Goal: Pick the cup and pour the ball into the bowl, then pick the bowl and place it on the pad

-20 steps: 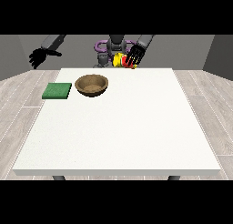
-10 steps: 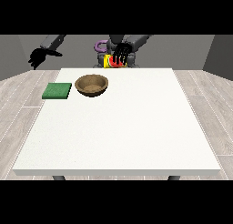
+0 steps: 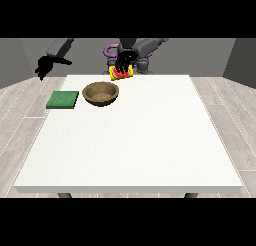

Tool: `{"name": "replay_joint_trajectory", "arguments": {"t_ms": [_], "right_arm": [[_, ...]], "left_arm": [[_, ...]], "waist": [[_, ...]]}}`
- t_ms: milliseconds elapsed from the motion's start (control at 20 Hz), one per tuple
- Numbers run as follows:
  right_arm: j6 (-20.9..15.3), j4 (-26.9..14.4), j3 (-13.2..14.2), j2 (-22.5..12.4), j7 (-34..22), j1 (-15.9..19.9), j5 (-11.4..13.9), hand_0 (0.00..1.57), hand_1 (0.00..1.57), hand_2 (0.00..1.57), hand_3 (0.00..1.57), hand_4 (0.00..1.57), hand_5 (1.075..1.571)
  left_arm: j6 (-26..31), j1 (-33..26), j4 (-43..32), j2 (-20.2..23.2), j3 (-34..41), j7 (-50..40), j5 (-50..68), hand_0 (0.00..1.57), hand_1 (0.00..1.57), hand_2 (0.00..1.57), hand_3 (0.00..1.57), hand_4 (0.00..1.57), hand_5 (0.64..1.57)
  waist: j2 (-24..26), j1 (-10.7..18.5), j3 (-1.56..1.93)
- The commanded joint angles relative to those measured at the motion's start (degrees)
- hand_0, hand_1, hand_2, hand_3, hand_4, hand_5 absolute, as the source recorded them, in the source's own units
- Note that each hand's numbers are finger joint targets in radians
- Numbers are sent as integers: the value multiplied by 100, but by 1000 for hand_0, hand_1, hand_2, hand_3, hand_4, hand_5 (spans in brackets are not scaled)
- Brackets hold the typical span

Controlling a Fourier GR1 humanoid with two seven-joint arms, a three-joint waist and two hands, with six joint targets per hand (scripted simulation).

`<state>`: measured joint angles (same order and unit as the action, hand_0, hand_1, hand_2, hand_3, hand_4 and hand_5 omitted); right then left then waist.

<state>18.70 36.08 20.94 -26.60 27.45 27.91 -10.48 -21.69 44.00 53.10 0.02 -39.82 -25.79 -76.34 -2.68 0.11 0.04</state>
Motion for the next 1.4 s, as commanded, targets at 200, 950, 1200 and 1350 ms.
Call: {"name": "replay_joint_trajectory", "arguments": {"t_ms": [200, 950, 1200, 1350], "right_arm": [[149, -115, -19, -66, -208, 217, -67, 0, 0, 0, 190, 0, 1521], [-5, -259, -62, 72, 33, -65, -25, 0, 0, 0, 262, 0, 1528], [159, -461, 7, 43, -498, -93, -186, 0, 0, 0, 0, 474, 1558], [119, -516, 137, -67, -448, -188, -258, 0, 0, 0, 0, 470, 1557]], "left_arm": [[993, 285, -74, -2, -543, 77, -652, 0, 0, 1571, 1571, 1244, 1400], [2502, 1036, 278, 1, -334, 790, -1639, 1499, 1499, 1571, 1571, 1209, 1457], [1586, 348, 974, 118, 484, 889, -589, 0, 0, 1571, 1571, 1324, 1364], [1180, 384, 1398, 395, 1448, 906, 95, 364, 364, 1571, 1571, 993, 1555]], "waist": [[-93, -155, 0], [153, -16, -2], [202, 536, -16], [133, 889, -21]]}}
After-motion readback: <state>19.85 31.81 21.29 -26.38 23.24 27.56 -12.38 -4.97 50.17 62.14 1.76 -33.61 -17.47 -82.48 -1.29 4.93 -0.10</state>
